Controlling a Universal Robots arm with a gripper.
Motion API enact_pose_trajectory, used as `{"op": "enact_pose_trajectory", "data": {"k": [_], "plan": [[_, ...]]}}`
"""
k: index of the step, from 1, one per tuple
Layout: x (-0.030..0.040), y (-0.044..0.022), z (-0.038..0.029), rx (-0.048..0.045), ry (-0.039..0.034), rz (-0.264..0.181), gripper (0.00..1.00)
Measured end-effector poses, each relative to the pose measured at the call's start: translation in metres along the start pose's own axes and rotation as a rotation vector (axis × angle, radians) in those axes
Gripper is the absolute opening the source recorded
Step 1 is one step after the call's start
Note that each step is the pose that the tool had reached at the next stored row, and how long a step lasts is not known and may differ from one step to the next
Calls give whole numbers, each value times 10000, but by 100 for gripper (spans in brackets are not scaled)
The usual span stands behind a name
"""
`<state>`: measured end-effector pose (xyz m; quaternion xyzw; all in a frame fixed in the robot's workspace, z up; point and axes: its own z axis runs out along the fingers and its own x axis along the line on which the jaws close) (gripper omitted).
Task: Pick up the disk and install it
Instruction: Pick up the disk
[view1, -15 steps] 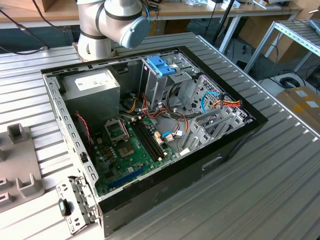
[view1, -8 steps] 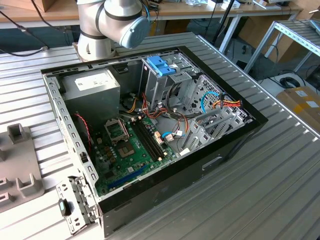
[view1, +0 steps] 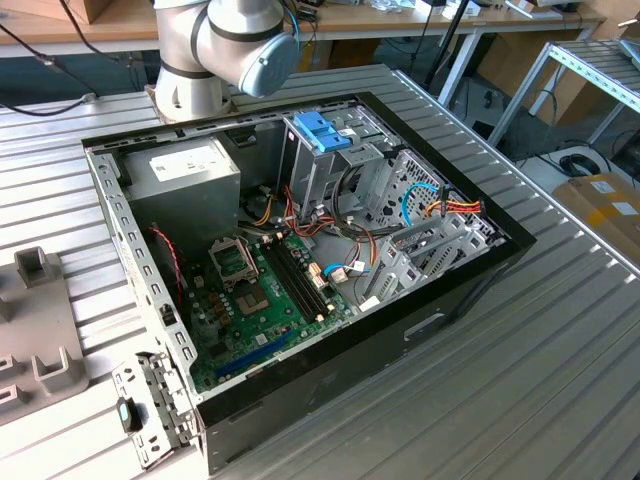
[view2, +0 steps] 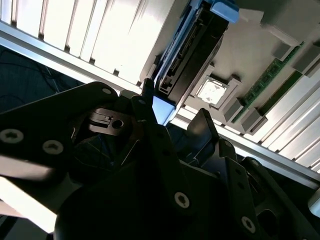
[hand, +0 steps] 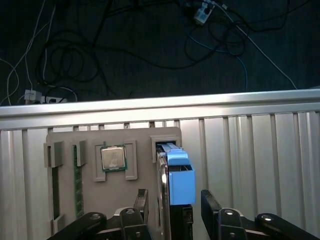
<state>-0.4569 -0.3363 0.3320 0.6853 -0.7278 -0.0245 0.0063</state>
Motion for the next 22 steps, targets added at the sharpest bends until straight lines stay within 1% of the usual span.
{"op": "enact_pose_trajectory", "data": {"k": [3, 9, 22], "plan": [[-8, 4, 22, -4, 8, -170, 54], [-9, 29, 74, -6, 12, -285, 54], [-6, 29, 235, -9, 18, -422, 54]]}}
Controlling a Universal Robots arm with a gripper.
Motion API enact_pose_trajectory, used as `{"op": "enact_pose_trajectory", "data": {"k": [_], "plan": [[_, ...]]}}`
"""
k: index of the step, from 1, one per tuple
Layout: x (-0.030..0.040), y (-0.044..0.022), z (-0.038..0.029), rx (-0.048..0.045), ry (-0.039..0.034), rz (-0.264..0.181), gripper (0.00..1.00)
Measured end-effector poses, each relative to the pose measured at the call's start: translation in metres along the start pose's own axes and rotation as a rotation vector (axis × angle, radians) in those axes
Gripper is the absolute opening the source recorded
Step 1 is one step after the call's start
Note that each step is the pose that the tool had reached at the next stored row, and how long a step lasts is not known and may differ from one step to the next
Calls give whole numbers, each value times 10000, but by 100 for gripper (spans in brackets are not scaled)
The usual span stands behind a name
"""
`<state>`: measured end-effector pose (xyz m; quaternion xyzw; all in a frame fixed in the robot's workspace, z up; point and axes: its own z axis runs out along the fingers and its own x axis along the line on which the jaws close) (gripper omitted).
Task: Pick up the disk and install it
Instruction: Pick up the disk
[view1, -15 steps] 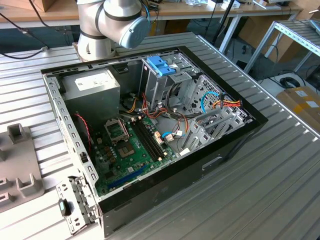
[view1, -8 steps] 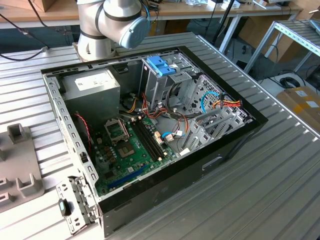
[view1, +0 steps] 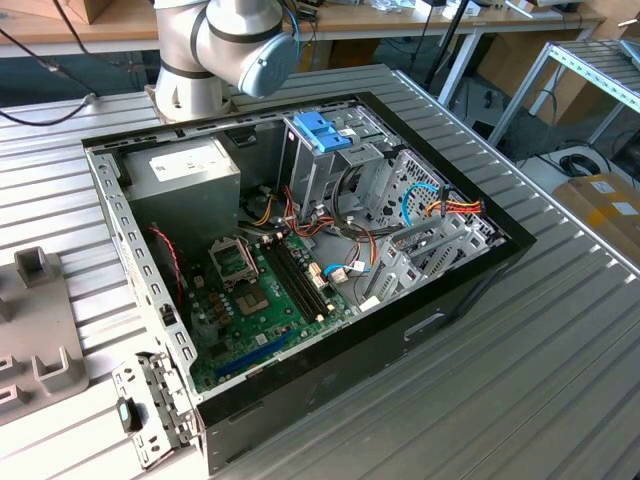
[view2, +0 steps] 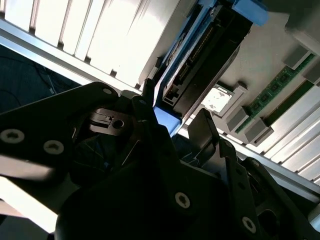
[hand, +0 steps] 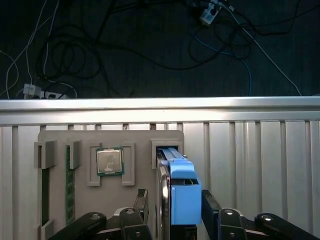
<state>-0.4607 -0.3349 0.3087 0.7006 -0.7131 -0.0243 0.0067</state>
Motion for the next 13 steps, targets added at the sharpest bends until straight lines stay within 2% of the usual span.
{"op": "enact_pose_trajectory", "data": {"k": [3, 13], "plan": [[2, 9, 50, -1, 2, -50, 54], [4, 14, 142, -4, 6, -129, 54]]}}
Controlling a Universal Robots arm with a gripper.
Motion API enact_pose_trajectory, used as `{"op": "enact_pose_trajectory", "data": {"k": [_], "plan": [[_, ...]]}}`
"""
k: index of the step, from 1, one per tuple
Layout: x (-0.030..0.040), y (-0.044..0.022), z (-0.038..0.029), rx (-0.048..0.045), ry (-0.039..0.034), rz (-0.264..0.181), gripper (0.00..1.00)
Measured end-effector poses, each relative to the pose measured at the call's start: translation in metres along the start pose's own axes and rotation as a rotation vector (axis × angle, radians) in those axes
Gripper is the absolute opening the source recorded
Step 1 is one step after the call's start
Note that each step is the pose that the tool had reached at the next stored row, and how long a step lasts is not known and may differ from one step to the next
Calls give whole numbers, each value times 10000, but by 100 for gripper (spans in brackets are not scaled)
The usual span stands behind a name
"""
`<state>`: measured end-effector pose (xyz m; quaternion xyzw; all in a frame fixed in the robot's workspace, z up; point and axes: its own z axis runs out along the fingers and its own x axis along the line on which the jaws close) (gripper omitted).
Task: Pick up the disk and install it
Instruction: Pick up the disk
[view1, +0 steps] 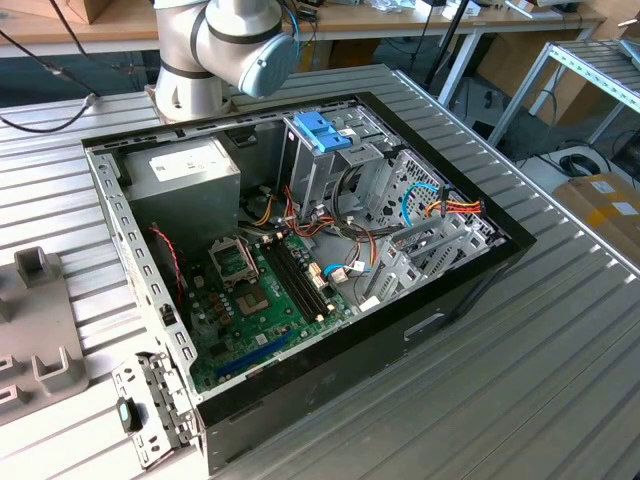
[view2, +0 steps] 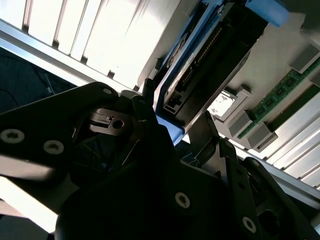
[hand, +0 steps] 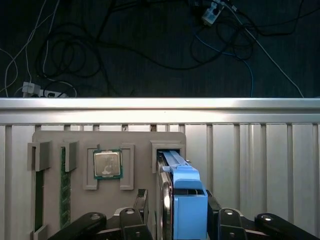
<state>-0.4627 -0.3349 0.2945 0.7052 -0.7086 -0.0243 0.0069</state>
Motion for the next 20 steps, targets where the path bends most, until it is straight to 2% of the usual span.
{"op": "enact_pose_trajectory", "data": {"k": [4, 11, 12, 13, 20], "plan": [[0, -1, 23, -1, 1, -11, 54], [1, -1, 27, 0, 1, -12, 53], [1, -1, 26, -2, 1, -11, 40], [1, -1, 27, -1, 1, -11, 37], [1, -1, 28, 0, 1, -12, 37]]}}
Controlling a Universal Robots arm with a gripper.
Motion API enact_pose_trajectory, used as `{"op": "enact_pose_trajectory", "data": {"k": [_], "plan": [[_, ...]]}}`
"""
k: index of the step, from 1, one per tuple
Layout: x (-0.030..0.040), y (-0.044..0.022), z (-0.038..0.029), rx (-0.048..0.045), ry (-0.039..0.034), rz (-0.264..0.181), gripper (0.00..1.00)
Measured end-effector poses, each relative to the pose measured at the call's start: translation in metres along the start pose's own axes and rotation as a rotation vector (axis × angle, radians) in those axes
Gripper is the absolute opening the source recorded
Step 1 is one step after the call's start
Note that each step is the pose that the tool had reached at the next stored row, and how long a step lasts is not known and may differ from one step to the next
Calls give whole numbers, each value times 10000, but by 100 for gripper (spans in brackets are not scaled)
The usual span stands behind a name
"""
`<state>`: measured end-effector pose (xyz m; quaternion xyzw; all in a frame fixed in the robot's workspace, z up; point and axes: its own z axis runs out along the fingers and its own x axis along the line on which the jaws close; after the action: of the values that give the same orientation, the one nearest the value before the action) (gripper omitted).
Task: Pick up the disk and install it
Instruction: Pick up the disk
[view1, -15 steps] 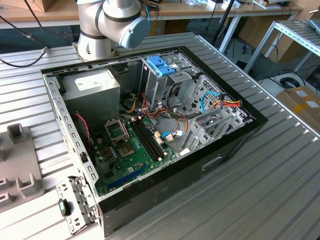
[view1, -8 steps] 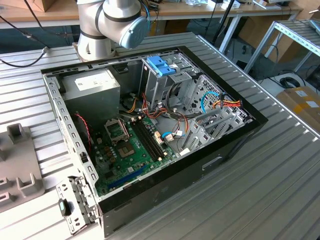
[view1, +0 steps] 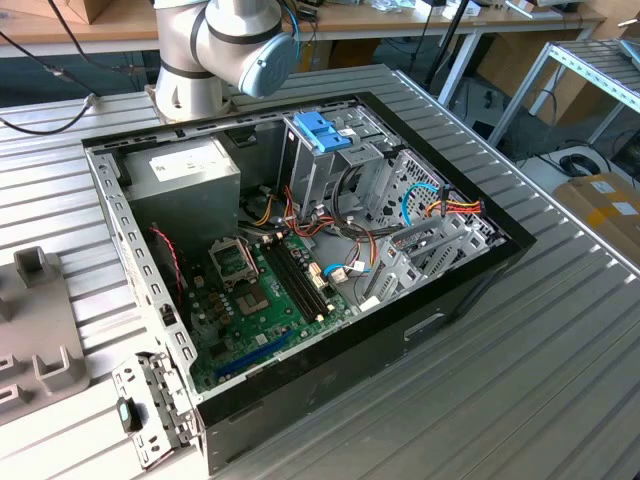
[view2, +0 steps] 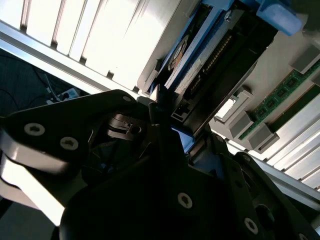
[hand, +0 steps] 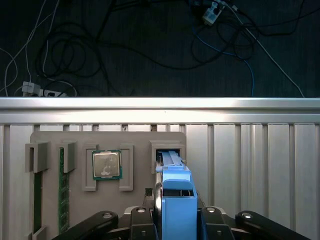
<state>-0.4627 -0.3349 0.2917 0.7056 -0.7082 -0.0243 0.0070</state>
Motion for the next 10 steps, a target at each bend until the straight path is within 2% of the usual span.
{"op": "enact_pose_trajectory", "data": {"k": [8, 10], "plan": [[0, 0, 1, 1, -1, 0, 37], [-1, 1, -22, 0, 0, -1, 37]]}}
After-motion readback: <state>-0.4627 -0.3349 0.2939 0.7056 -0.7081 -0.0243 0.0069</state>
